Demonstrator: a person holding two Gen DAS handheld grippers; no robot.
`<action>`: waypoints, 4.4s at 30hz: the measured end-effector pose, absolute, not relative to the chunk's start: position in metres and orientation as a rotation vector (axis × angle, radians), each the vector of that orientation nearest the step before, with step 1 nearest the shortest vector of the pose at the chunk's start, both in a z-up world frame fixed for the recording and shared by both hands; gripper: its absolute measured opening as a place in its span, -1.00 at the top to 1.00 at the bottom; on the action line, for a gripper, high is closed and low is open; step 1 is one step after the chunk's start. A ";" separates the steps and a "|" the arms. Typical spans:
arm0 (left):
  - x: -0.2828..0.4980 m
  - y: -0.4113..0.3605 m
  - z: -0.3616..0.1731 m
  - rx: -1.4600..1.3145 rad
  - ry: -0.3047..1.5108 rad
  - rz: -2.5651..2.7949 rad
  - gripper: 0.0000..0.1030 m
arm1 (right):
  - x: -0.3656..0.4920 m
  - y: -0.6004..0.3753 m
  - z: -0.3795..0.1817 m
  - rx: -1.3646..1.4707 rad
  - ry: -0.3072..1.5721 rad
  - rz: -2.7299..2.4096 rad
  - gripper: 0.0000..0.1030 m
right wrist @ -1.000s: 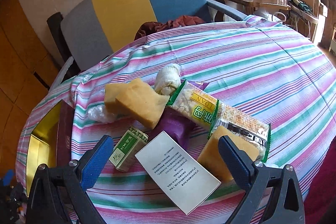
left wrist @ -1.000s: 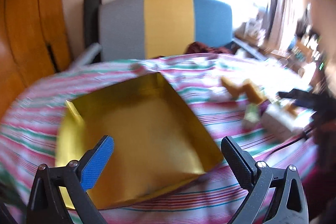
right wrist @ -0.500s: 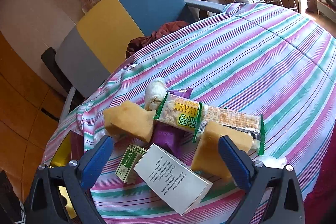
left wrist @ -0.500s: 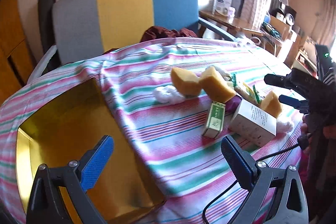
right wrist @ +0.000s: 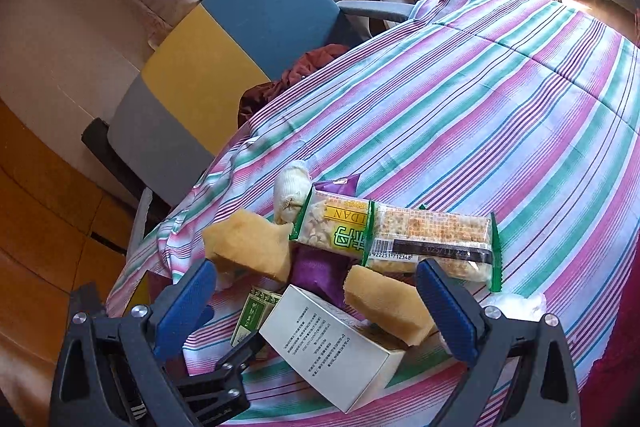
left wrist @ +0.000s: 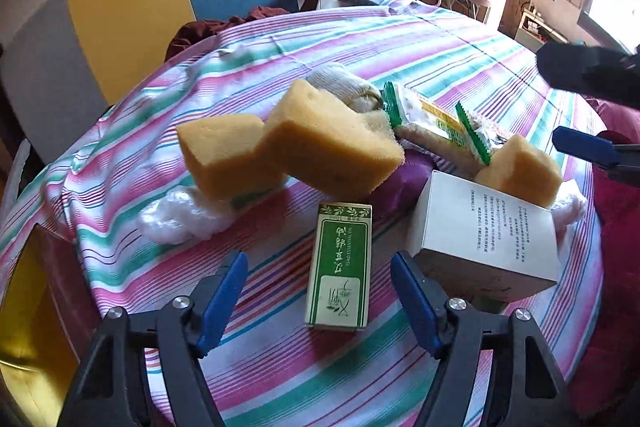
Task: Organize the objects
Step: 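Move the left tool to the small green tea box and close on it, then lift the green tea box with the left tool while the right tool grasps a yellow sponge, then lower the green tea box into the gold tray and open the left tool, then carry the yellow sponge into the gold tray and open the right tool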
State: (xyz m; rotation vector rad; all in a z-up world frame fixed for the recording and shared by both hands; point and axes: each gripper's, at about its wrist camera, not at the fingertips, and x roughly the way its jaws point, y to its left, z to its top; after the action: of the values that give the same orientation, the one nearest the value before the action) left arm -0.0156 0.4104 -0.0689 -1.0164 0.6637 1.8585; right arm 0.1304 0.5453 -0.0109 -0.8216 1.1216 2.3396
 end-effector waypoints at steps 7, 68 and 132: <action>-0.024 0.403 -0.089 -1.077 0.588 1.879 0.41 | 0.154 0.566 -0.011 -0.684 1.178 2.240 -0.95; -0.174 0.061 -0.035 -1.294 0.065 2.551 0.40 | 0.109 0.532 -0.023 -1.064 0.782 2.191 -0.02; -0.040 0.047 -0.013 -1.032 0.165 2.688 -0.30 | 0.101 0.509 -0.009 -1.026 0.614 2.260 -0.02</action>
State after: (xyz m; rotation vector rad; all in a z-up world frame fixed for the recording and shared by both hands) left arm -0.0396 0.0473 -0.0133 -1.0320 0.1655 2.6884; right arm 0.1015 0.5091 -0.0087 -1.0258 0.6143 2.2601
